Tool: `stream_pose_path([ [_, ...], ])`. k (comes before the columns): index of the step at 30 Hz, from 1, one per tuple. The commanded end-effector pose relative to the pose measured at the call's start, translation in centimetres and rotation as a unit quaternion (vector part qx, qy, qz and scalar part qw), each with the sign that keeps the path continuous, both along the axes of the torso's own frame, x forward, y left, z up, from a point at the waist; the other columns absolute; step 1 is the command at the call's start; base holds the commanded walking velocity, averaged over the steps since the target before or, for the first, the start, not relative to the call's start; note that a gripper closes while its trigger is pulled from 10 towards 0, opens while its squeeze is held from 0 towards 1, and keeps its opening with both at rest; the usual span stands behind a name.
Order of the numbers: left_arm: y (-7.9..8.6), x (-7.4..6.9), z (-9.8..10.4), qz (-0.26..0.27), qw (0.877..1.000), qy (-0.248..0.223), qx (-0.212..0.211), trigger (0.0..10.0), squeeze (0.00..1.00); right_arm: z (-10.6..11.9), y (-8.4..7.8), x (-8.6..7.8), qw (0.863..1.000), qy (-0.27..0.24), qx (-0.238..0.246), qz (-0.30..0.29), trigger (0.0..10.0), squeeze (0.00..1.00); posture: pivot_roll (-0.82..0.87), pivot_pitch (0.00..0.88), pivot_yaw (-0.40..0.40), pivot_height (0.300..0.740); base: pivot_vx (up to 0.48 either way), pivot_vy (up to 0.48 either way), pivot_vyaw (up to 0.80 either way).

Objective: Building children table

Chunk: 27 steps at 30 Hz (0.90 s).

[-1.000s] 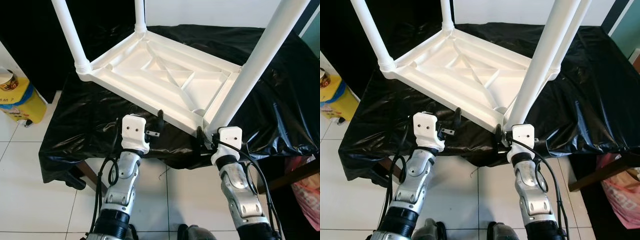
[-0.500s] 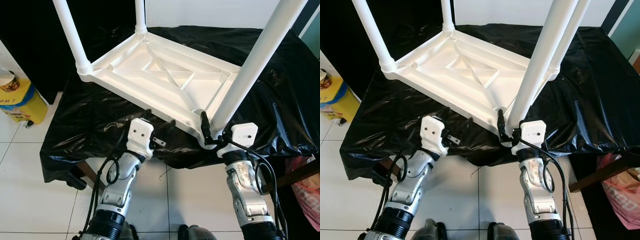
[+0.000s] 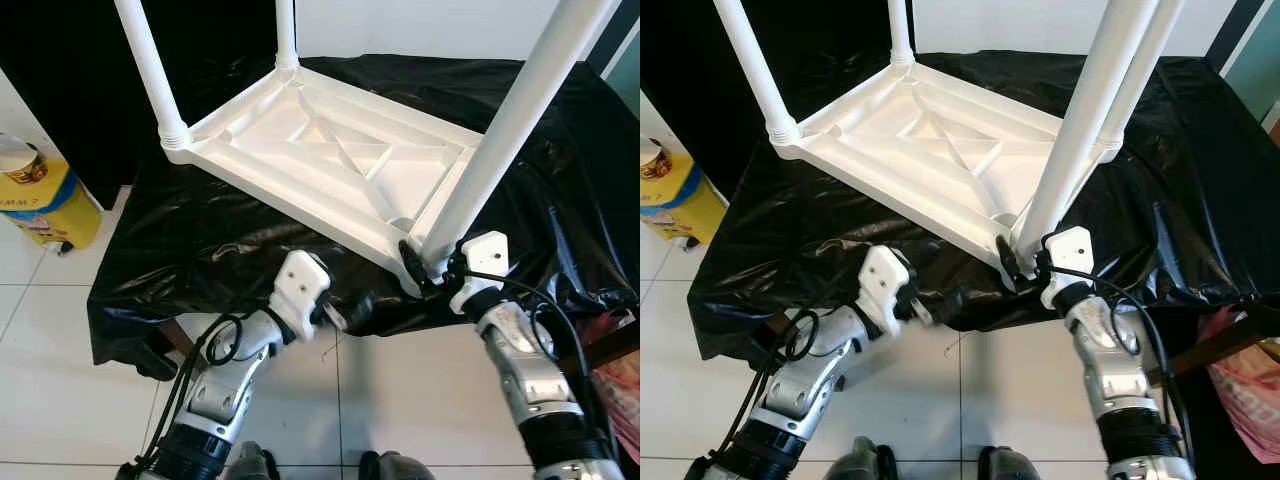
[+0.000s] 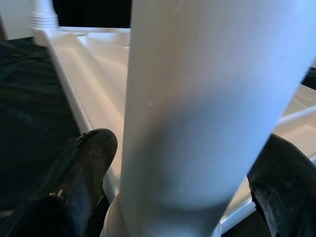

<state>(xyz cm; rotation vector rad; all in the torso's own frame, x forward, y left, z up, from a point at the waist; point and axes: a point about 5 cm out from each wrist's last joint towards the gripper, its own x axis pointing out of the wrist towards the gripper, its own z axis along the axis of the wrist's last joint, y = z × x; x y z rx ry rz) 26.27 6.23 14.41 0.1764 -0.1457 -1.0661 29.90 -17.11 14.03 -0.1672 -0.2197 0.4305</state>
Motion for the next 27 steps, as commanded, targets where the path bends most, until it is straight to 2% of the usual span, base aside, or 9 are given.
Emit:
stream_pose_path([
  [1,-0.3,-0.5,-0.1,-0.037,0.999,0.007,0.015,10.0,0.0,-0.4,-0.2,0.0,1.0,0.017,-0.006,0.025,10.0,0.0,0.0,0.101,-0.005,0.74,0.0,0.0,0.0],
  [9,-0.3,-0.4,0.7,-0.045,0.999,0.015,0.026,10.0,0.0,-0.4,-0.2,0.8,0.996,0.026,-0.038,0.072,10.0,0.0,-0.01,0.092,0.012,0.74,0.0,0.0,0.0],
  [11,-0.2,-0.3,0.7,-0.045,0.999,0.014,0.027,10.0,0.0,-0.4,-0.1,1.0,0.996,0.029,-0.036,0.075,9.5,0.0,-0.01,0.091,0.013,0.74,0.0,0.0,0.0],
  [12,-0.2,-0.1,0.8,-0.042,0.999,0.013,0.024,10.0,0.0,-0.4,-0.1,1.2,0.996,0.03,-0.037,0.077,1.5,0.0,-0.01,0.092,0.012,0.74,0.0,0.0,0.0],
  [13,-0.2,-0.1,0.8,-0.042,0.999,0.013,0.024,10.0,0.0,-0.4,-0.1,1.2,0.996,0.03,-0.037,0.077,1.5,0.0,-0.01,0.092,0.012,0.74,0.0,0.0,0.0],
  [14,-0.3,0.1,1.0,-0.036,0.999,0.013,0.02,10.0,0.0,-0.3,-0.1,1.4,0.996,0.03,-0.04,0.077,0.0,0.0,0.0,0.092,0.005,0.74,0.0,0.0,0.0],
  [22,-0.3,0.3,1.2,-0.021,1.0,0.015,0.011,10.0,0.0,-0.9,-0.4,1.4,0.995,0.048,-0.042,0.077,0.0,0.0,0.0,0.093,-0.017,0.74,0.0,0.0,0.0],
  [23,-0.2,0.3,1.2,-0.015,1.0,0.015,0.009,10.0,0.0,-1.1,-0.5,1.3,0.996,0.05,-0.037,0.07,10.0,0.0,0.0,0.094,-0.021,0.74,0.0,0.0,0.0],
  [27,-0.2,0.4,1.1,0.002,1.0,0.013,0.007,10.0,0.0,-1.5,-0.5,1.1,0.997,0.056,-0.022,0.044,10.0,0.0,0.0,0.097,-0.024,0.74,0.0,0.0,0.0],
])
